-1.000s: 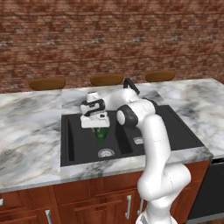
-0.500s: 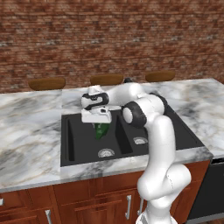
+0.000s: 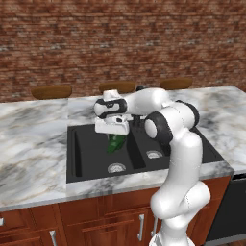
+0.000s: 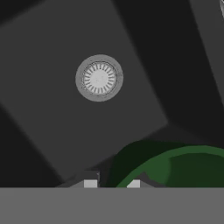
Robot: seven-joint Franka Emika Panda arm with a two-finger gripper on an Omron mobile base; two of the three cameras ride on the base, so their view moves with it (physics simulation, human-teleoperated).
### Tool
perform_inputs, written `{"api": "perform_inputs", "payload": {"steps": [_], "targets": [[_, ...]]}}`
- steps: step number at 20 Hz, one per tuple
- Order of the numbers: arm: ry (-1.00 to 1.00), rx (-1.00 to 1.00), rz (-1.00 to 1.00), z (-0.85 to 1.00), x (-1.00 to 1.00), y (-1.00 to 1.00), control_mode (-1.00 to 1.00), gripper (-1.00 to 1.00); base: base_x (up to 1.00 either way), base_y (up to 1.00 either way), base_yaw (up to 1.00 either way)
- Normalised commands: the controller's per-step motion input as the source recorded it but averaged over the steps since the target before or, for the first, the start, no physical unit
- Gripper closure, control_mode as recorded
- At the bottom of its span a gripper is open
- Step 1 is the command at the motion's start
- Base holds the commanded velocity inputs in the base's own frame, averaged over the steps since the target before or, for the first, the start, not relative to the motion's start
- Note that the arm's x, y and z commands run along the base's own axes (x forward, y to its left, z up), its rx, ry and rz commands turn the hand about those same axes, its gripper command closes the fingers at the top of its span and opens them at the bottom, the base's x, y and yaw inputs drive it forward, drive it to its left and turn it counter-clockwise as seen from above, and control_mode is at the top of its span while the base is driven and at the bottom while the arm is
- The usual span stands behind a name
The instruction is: Move any existing items from the left basin to the right basin for drying. Then move the glass cup from the counter to the left basin of the sink for washing.
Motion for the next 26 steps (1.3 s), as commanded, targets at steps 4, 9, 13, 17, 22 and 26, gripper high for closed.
{"api": "perform_inputs", "payload": {"steps": [4, 9, 13, 17, 22, 26], "targets": [[0.00, 0.00, -0.08, 0.31, -0.42, -0.35, -1.00, 1.00, 0.00, 0.00, 0.00], [0.00, 0.00, -0.06, 0.32, -0.35, -0.29, -1.00, 1.00, 0.00, 0.00, 0.00], [0.00, -0.01, -0.05, 0.34, -0.31, -0.33, -1.00, 1.00, 0.00, 0.00, 0.00], [0.00, -0.02, -0.04, 0.28, -0.30, -0.32, -1.00, 1.00, 0.00, 0.00, 0.00], [0.00, -0.01, -0.04, 0.20, -0.29, -0.33, -1.00, 1.00, 0.00, 0.00, 0.00], [0.00, 0.00, -0.03, 0.16, -0.24, -0.40, -1.00, 1.00, 0.00, 0.00, 0.00]]}}
